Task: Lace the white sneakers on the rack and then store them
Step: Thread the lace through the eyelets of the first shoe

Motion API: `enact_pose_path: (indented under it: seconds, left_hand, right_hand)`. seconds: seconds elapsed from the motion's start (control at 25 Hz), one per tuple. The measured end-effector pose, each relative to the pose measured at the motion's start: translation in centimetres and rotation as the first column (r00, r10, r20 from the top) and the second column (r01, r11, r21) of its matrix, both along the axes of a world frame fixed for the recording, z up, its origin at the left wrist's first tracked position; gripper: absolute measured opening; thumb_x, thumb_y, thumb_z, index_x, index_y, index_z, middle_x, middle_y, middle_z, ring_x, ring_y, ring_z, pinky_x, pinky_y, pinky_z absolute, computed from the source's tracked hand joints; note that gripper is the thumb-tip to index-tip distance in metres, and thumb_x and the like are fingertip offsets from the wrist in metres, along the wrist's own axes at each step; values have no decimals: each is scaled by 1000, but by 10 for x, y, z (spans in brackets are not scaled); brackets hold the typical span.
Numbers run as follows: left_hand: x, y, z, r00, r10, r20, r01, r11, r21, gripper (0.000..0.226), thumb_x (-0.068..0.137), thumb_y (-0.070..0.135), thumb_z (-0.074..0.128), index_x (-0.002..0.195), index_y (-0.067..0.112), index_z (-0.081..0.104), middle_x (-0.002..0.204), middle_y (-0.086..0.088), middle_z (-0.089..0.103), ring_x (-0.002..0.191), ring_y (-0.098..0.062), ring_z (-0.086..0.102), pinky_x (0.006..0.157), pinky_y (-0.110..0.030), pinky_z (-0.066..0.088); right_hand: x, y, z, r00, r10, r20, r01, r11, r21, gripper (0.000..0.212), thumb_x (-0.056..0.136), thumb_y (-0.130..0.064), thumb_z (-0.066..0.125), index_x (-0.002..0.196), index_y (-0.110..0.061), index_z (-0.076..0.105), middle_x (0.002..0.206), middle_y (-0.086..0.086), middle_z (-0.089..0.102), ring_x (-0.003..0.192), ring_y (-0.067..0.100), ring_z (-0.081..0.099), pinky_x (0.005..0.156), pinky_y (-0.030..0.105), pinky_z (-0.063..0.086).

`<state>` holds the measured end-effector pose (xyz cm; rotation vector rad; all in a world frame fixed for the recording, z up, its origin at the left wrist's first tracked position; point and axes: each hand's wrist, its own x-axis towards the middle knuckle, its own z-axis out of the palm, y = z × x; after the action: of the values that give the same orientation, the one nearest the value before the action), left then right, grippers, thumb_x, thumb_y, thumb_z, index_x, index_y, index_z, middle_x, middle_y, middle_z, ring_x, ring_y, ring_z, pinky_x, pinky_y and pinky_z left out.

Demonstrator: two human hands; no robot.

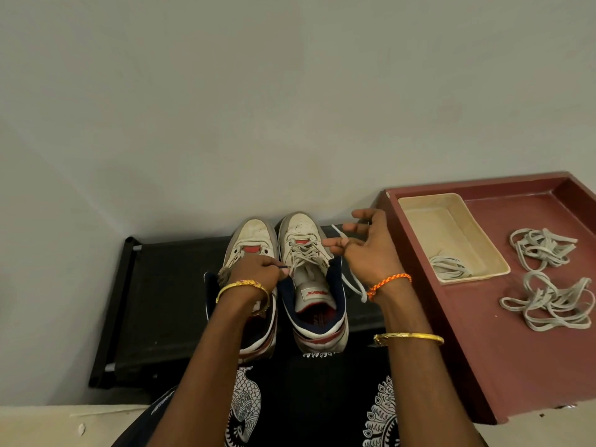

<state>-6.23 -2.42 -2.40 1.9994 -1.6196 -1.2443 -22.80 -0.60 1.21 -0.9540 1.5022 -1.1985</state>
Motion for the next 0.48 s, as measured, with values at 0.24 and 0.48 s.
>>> enact_pose_path:
  seconds: [0.24, 0.48]
  left_hand:
    - [-1, -5, -15, 995, -70, 68, 69, 998, 15, 24, 90, 15, 55, 108, 17, 69, 115, -5, 65, 110, -25, 55, 99, -30, 39]
    - [-12, 1, -27, 969, 6, 245, 16, 996, -86, 24, 88, 35, 60, 107, 24, 70, 107, 0, 68, 106, -25, 58, 100, -48, 40]
  right_hand:
    - [-2, -1, -16, 996, -11, 88, 2, 994, 109, 17, 90, 8, 53, 81, -3, 61, 78, 14, 64, 72, 16, 68, 66, 19, 58]
    - [4, -2, -32, 885, 51, -463, -25, 998, 62, 6, 85, -15, 67, 83, -18, 72, 89, 4, 64, 87, 14, 58, 78, 26, 47]
